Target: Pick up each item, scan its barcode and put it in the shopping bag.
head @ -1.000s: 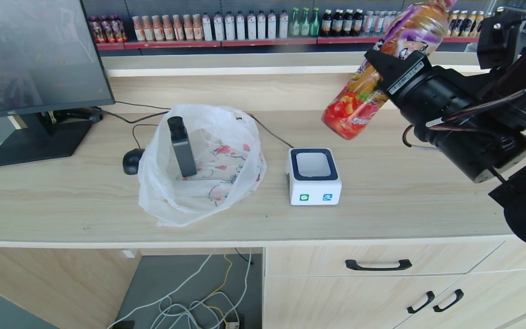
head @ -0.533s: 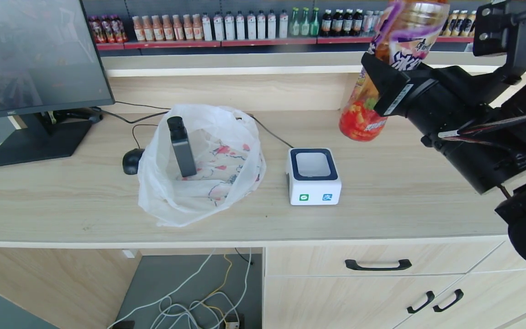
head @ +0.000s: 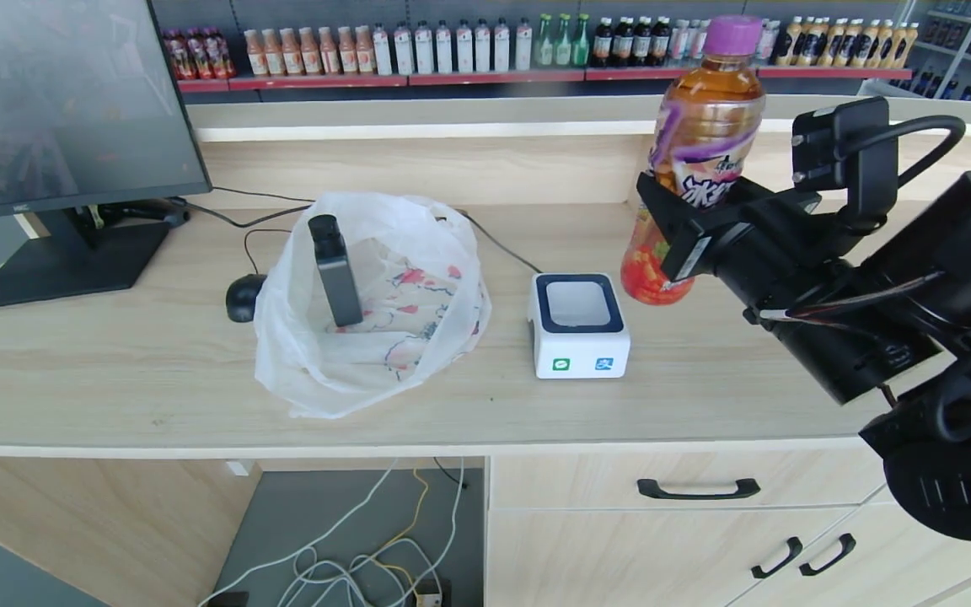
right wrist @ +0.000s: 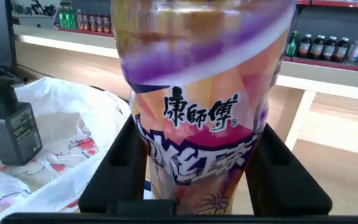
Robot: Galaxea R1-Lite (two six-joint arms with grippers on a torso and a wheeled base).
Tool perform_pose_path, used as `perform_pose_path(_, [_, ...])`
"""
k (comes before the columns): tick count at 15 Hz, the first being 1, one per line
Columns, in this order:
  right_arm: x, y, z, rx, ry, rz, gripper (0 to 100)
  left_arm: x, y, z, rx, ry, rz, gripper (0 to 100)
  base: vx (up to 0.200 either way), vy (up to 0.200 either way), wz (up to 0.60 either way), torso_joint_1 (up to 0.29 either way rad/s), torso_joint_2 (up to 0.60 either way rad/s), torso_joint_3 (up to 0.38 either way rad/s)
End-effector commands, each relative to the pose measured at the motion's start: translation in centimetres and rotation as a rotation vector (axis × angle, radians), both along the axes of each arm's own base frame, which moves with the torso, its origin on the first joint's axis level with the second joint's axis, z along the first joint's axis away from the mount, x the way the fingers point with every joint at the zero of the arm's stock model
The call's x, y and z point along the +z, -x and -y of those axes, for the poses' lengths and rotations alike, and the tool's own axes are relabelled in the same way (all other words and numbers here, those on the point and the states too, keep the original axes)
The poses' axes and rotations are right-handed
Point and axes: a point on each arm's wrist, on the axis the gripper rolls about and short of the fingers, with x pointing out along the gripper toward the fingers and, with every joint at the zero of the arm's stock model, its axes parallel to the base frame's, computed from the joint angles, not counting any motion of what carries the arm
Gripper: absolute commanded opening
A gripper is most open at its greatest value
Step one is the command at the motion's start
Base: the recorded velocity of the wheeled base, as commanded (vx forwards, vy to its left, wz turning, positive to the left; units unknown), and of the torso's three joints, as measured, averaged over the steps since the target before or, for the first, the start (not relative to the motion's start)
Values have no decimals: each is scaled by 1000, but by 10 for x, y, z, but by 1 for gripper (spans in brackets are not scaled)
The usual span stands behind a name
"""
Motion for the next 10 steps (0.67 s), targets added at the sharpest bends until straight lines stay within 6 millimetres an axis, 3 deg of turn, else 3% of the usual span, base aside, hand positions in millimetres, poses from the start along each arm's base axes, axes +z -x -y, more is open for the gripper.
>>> perform_pose_path(1, [-7,-4,2,-14,8,-17,0,0,0,0,1,0,0,100,0,200,0,-7,-2,7])
perform_pose_path(10, [-12,-13,7,-35,2,-22,0,0,0,0,1,2,0,100,0,200,0,4,0,0])
